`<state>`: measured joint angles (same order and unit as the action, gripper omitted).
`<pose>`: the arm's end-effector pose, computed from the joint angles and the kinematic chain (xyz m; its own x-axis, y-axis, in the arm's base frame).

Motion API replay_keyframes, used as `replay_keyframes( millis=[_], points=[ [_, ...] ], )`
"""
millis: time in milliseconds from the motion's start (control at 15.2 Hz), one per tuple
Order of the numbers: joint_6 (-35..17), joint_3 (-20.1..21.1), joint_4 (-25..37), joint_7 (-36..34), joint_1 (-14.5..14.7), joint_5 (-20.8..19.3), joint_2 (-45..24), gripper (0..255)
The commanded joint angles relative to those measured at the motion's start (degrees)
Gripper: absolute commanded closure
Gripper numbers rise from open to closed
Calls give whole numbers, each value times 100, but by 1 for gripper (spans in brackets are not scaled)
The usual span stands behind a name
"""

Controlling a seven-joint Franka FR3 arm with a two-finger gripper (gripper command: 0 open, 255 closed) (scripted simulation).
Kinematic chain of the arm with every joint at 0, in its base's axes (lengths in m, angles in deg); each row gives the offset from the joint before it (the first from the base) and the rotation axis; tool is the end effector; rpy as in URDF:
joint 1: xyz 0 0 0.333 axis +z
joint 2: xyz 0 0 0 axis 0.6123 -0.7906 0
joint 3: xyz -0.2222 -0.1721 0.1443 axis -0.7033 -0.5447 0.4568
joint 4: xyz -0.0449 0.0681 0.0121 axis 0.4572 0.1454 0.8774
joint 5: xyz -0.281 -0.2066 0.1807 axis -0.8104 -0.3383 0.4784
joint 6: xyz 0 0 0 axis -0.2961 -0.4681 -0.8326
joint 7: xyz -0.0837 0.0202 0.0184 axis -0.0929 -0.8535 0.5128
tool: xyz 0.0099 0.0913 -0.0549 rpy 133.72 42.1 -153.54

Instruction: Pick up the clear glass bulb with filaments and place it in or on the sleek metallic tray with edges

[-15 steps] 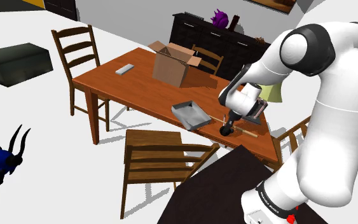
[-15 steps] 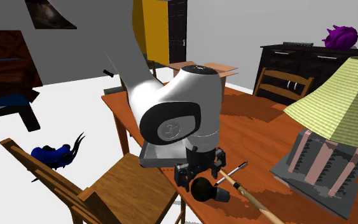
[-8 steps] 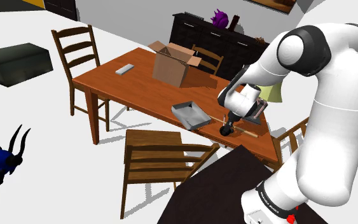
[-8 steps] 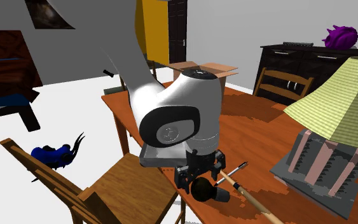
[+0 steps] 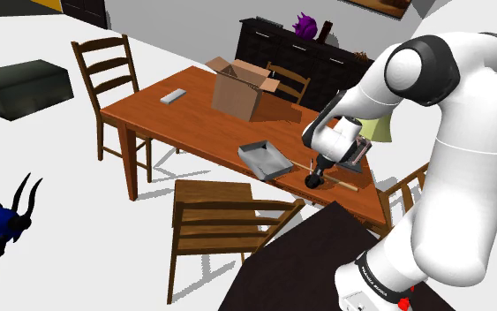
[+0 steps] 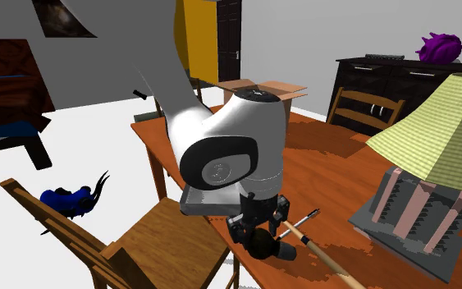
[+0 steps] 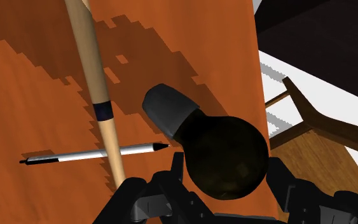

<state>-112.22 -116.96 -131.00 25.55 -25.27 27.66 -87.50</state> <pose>0.3747 -0.2424 0.1566 0.9185 0.3945 0.0260 0.3905 -0.9155 0.0963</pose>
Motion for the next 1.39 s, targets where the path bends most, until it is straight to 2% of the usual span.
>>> replay_keyframes(
  millis=[0,132,726,1056,1188,1320],
  points=[
    [0,-1,-3,1,-6,3,-6,255],
    [-2,-1,-7,1,-4,2,-3,255],
    [423,-1542,-325,-1077,1265,-1425,742,255],
    [669,-2690,-440,-1796,2220,-2423,1205,255],
    [772,-3275,-473,-2137,2718,-2903,1419,255],
    [881,-4031,-497,-2539,3375,-3468,1667,255]
  ],
)
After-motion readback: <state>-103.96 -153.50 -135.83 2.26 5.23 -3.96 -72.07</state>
